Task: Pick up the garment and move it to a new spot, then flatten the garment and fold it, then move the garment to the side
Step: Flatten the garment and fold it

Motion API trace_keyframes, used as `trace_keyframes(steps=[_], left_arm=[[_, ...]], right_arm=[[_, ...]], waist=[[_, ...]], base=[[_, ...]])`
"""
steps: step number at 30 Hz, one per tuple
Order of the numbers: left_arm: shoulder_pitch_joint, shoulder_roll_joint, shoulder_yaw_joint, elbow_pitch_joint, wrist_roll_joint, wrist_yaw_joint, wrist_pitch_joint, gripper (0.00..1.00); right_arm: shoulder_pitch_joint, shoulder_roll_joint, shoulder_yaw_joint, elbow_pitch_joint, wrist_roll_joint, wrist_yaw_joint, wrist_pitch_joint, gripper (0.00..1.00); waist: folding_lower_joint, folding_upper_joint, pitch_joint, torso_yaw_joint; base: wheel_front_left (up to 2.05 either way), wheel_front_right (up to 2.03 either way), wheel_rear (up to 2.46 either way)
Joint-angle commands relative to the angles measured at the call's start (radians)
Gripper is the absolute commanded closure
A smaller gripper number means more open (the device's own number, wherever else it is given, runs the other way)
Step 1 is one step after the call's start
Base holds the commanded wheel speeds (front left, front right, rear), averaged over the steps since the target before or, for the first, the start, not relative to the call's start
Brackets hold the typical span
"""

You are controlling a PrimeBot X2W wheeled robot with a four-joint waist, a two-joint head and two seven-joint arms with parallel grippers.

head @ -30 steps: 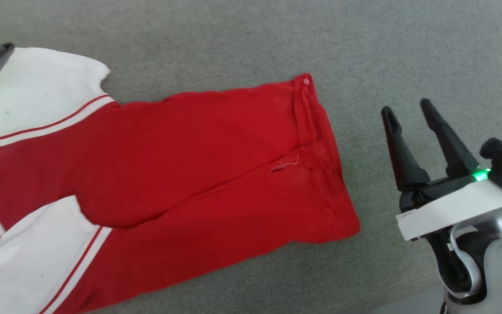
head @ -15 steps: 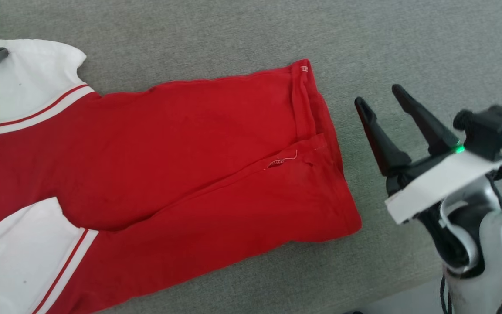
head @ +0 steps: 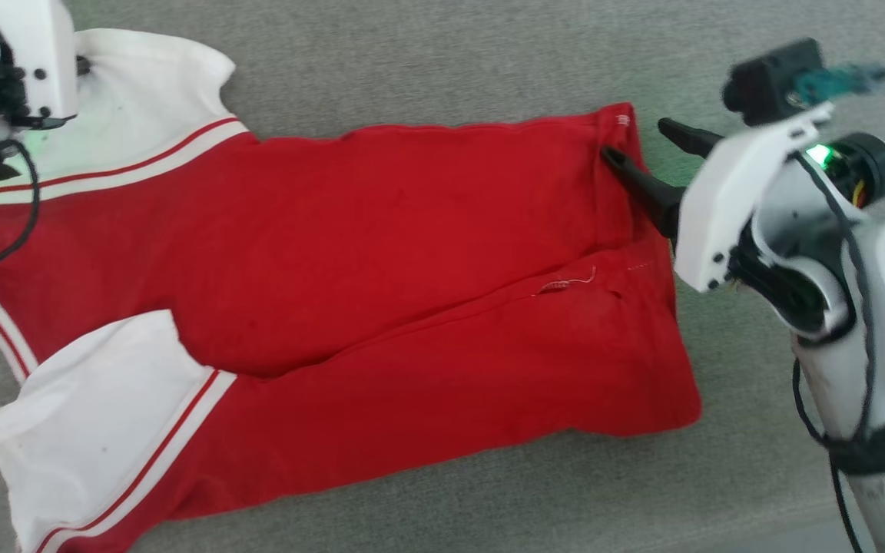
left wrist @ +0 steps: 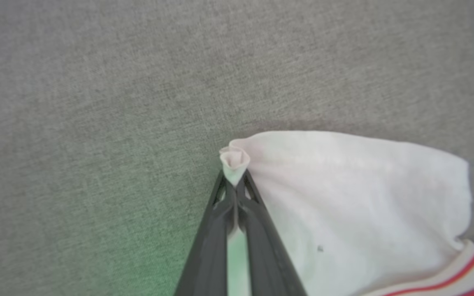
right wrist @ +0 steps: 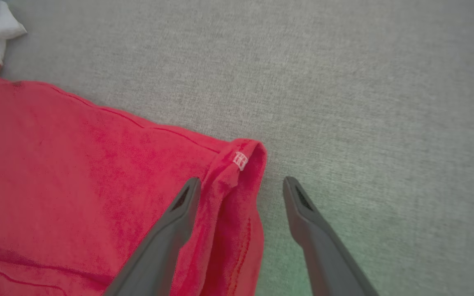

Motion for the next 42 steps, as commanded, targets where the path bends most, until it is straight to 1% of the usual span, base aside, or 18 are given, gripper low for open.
trace_keyframes(steps=[1, 5, 9, 10, 11, 14, 16, 22, 27, 31, 35, 38, 39, 42], left_arm=[[0.030, -0.017, -0.016, 0.012, 0.000, -0.007, 0.008, 1.00], [0.015, -0.040, -0.018, 0.028, 0.003, -0.013, -0.005, 1.00], [0.010, -0.062, -0.017, 0.044, -0.001, -0.020, -0.025, 1.00], [0.010, -0.068, -0.016, 0.047, -0.002, -0.021, -0.031, 1.00], [0.009, -0.073, -0.016, 0.051, -0.003, -0.023, -0.037, 1.00], [0.004, -0.082, -0.010, 0.063, -0.010, -0.028, -0.054, 1.00], [0.004, -0.084, -0.005, 0.069, -0.017, -0.029, -0.059, 1.00], [0.005, -0.080, -0.009, 0.051, -0.030, -0.038, -0.048, 1.00], [0.017, -0.063, -0.022, -0.008, -0.038, -0.042, -0.031, 1.00], [0.030, -0.034, -0.039, -0.091, -0.049, -0.041, -0.006, 1.00], [0.066, 0.011, -0.055, -0.184, -0.057, -0.041, 0.025, 1.00], [0.097, 0.044, -0.058, -0.268, -0.069, -0.018, 0.048, 1.00], [0.097, 0.044, -0.058, -0.268, -0.069, -0.018, 0.048, 1.00], [0.134, 0.092, -0.060, -0.378, -0.080, 0.023, 0.067, 1.00]], right_arm=[[-0.022, -0.001, 0.009, 0.022, 0.004, 0.000, 0.015, 0.00], [-0.114, 0.007, 0.072, 0.164, 0.008, 0.000, 0.101, 0.00], [-0.169, 0.027, 0.145, 0.295, 0.020, 0.000, 0.199, 0.00], [-0.177, 0.028, 0.162, 0.320, 0.029, 0.000, 0.222, 0.35], [-0.187, 0.025, 0.179, 0.336, 0.032, 0.000, 0.245, 1.00], [-0.216, 0.007, 0.192, 0.355, 0.049, 0.000, 0.265, 1.00], [-0.226, -0.010, 0.191, 0.343, 0.058, 0.000, 0.255, 1.00], [-0.201, -0.067, 0.170, 0.275, 0.084, 0.000, 0.207, 1.00], [-0.150, -0.118, 0.153, 0.208, 0.100, 0.000, 0.175, 1.00], [-0.115, -0.158, 0.134, 0.157, 0.109, 0.000, 0.168, 1.00], [-0.071, -0.186, 0.118, 0.096, 0.118, 0.000, 0.169, 1.00], [-0.031, -0.201, 0.090, 0.048, 0.128, 0.000, 0.176, 1.00], [-0.031, -0.201, 0.090, 0.048, 0.128, 0.000, 0.176, 1.00], [0.013, -0.219, 0.061, -0.010, 0.129, 0.000, 0.190, 1.00]], waist=[[0.0000, 0.0000, 0.002, 0.013], [0.0000, 0.0000, 0.004, 0.029], [0.0000, 0.0000, 0.001, 0.039], [0.0000, 0.0000, 0.000, 0.042], [0.0000, 0.0000, -0.002, 0.045], [0.0000, 0.0000, -0.012, 0.056], [0.0000, 0.0000, -0.024, 0.064], [0.0000, 0.0000, -0.073, 0.095], [0.0000, 0.0000, -0.120, 0.127], [0.0000, 0.0000, -0.156, 0.150], [0.0000, 0.0000, -0.191, 0.168], [0.0000, 0.0000, -0.215, 0.181], [0.0000, 0.0000, -0.215, 0.181], [0.0000, 0.0000, -0.235, 0.195]], base=[[0.00, 0.00, 0.00], [0.00, 0.00, 0.00], [0.00, 0.00, 0.00], [0.00, 0.00, 0.00], [0.00, 0.00, 0.00], [0.00, 0.00, 0.00], [0.00, 0.00, 0.00], [0.00, 0.00, 0.00], [0.00, 0.00, 0.00], [0.00, 0.00, 0.00], [0.00, 0.00, 0.00], [0.00, 0.00, 0.00], [0.00, 0.00, 0.00], [0.00, 0.00, 0.00]])
